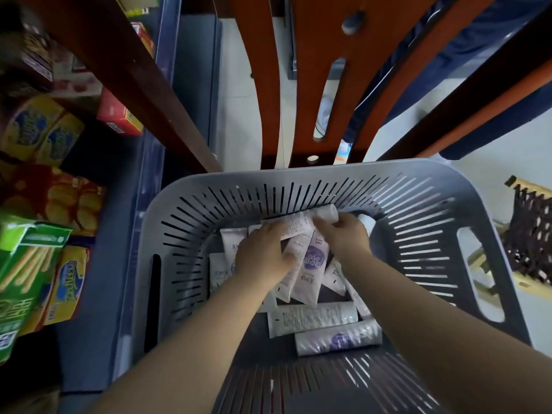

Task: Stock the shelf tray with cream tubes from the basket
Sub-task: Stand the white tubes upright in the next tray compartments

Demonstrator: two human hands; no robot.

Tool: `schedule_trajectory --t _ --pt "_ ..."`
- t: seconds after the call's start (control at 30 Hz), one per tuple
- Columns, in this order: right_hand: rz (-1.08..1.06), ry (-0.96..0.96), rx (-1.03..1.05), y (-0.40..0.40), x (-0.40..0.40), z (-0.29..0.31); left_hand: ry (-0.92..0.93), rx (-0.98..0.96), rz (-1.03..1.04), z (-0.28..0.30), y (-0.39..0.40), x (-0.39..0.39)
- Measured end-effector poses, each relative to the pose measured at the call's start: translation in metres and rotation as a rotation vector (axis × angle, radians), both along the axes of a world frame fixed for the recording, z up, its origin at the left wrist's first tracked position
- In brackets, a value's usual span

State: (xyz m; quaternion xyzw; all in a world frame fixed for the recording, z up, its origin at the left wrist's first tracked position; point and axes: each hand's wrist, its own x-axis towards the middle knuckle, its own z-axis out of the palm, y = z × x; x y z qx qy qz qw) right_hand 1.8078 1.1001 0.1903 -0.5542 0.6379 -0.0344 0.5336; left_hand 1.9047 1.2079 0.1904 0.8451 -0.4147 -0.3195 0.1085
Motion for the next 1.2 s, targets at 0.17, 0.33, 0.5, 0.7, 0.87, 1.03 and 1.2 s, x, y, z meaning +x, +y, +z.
schedule_trajectory --t 0.17,0.33,0.5,0.7,0.87,1.03,1.2 --pt "-0.214 -0.080 0.060 0.010 0.008 0.003 0.273 -0.085 0.321 0.001 0.013 -0.005" --pt "0.026 -0.148 -0.116 0.040 -0.013 0.042 1.045 -0.129 1.067 0.029 0.013 -0.010" --pt "0.576 -0.228 -0.366 0.064 -0.045 0.053 1.265 -0.151 1.185 0.051 0.019 -0.017" --pt "0.938 -0.304 -0.808 0.068 -0.060 0.047 1.359 -0.208 1.207 0.047 0.027 -0.027" --pt "0.821 -0.241 -0.610 0.067 -0.066 0.044 1.239 -0.250 1.231 0.040 0.041 -0.024" --pt "0.310 0.025 -0.233 0.032 -0.043 0.040 1.163 -0.336 1.181 0.035 0.045 -0.016" --pt "0.235 0.136 -0.078 0.001 -0.012 0.026 1.168 -0.377 1.136 0.026 0.040 -0.017"
